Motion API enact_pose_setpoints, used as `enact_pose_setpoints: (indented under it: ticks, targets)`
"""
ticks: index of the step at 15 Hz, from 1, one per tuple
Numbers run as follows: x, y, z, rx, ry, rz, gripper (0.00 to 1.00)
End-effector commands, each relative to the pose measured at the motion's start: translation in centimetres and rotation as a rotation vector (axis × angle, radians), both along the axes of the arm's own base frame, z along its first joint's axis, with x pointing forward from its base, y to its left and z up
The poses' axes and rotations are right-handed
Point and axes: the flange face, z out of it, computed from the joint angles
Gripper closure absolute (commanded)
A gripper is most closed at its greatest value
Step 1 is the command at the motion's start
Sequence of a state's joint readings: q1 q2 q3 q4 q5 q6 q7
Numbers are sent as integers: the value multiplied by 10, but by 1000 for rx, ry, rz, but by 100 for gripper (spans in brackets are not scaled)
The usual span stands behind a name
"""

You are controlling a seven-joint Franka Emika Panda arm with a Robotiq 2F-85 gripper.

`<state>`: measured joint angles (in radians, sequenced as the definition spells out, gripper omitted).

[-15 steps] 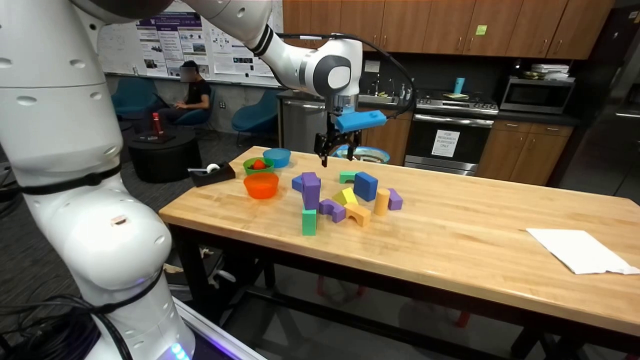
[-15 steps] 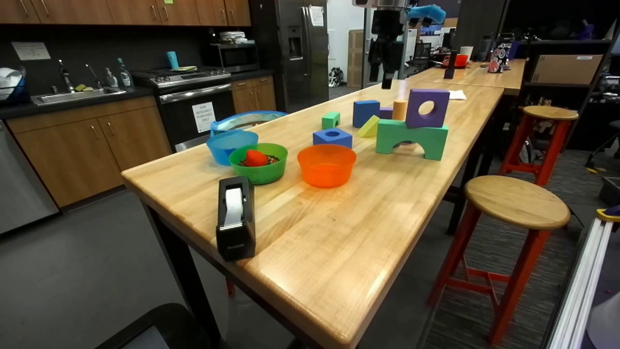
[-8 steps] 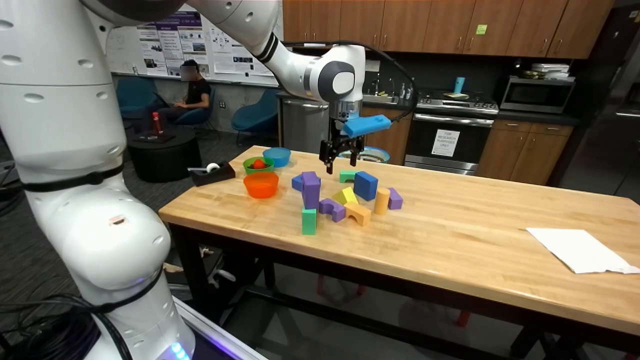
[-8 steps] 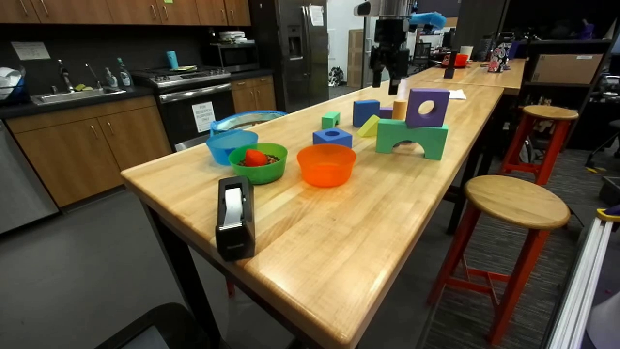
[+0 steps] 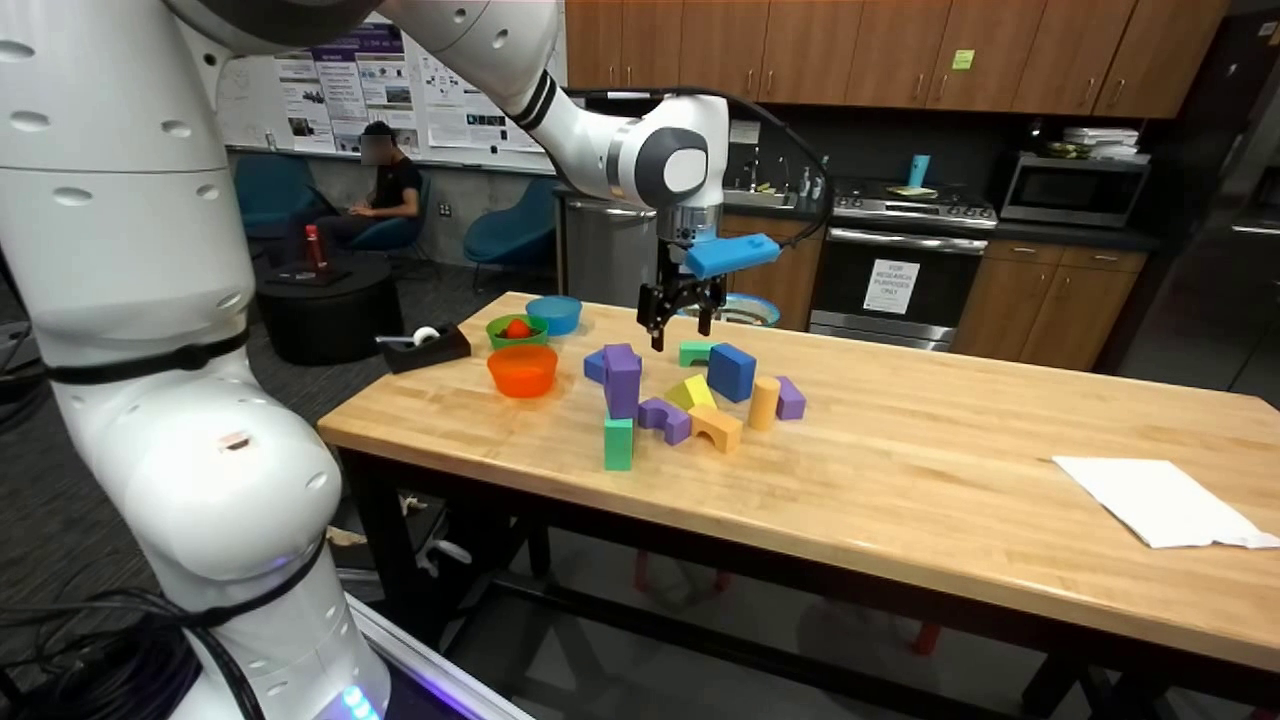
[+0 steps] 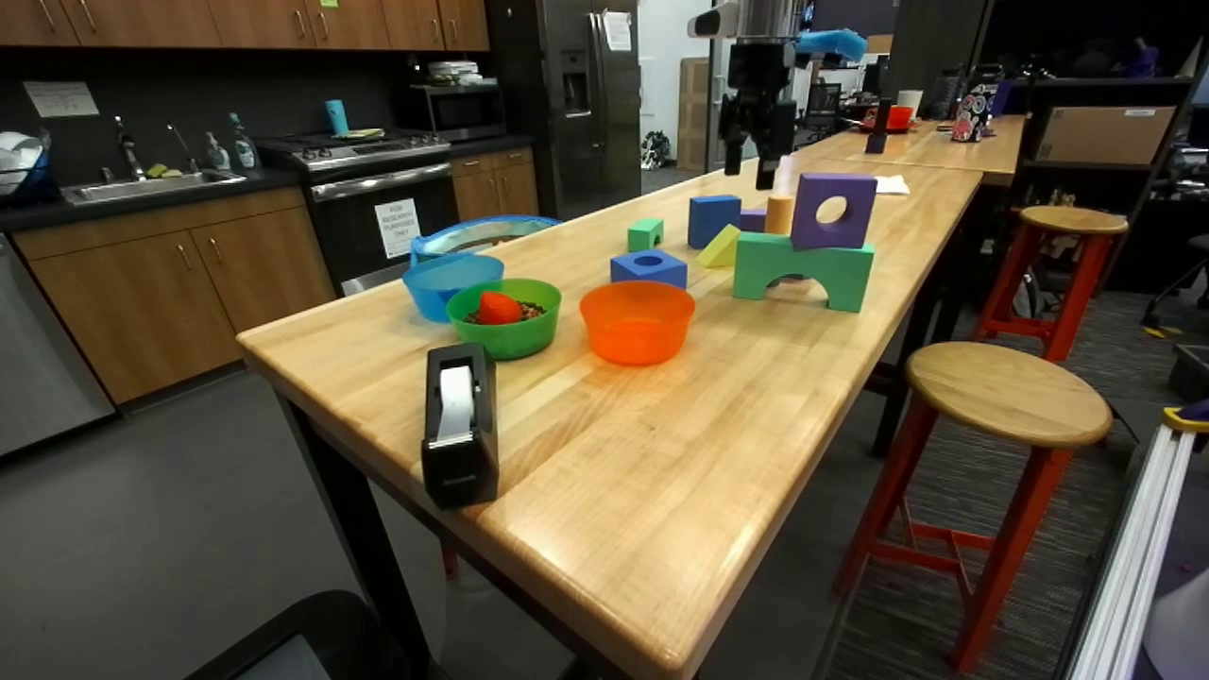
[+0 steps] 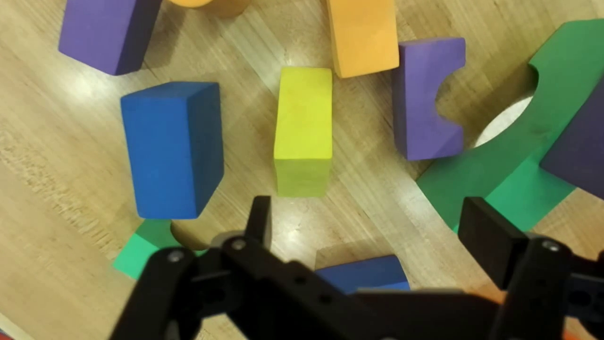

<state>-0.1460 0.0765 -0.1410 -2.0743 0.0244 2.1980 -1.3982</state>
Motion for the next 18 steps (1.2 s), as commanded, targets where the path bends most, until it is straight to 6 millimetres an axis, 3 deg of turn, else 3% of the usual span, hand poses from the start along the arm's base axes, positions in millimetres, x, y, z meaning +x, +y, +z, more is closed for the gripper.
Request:
enact_pose_setpoints:
  ticks: [1, 18]
  targets:
    - [2, -4, -1, -12, -30, 17, 0]
    - [14, -7, -41, 14, 26, 104, 0]
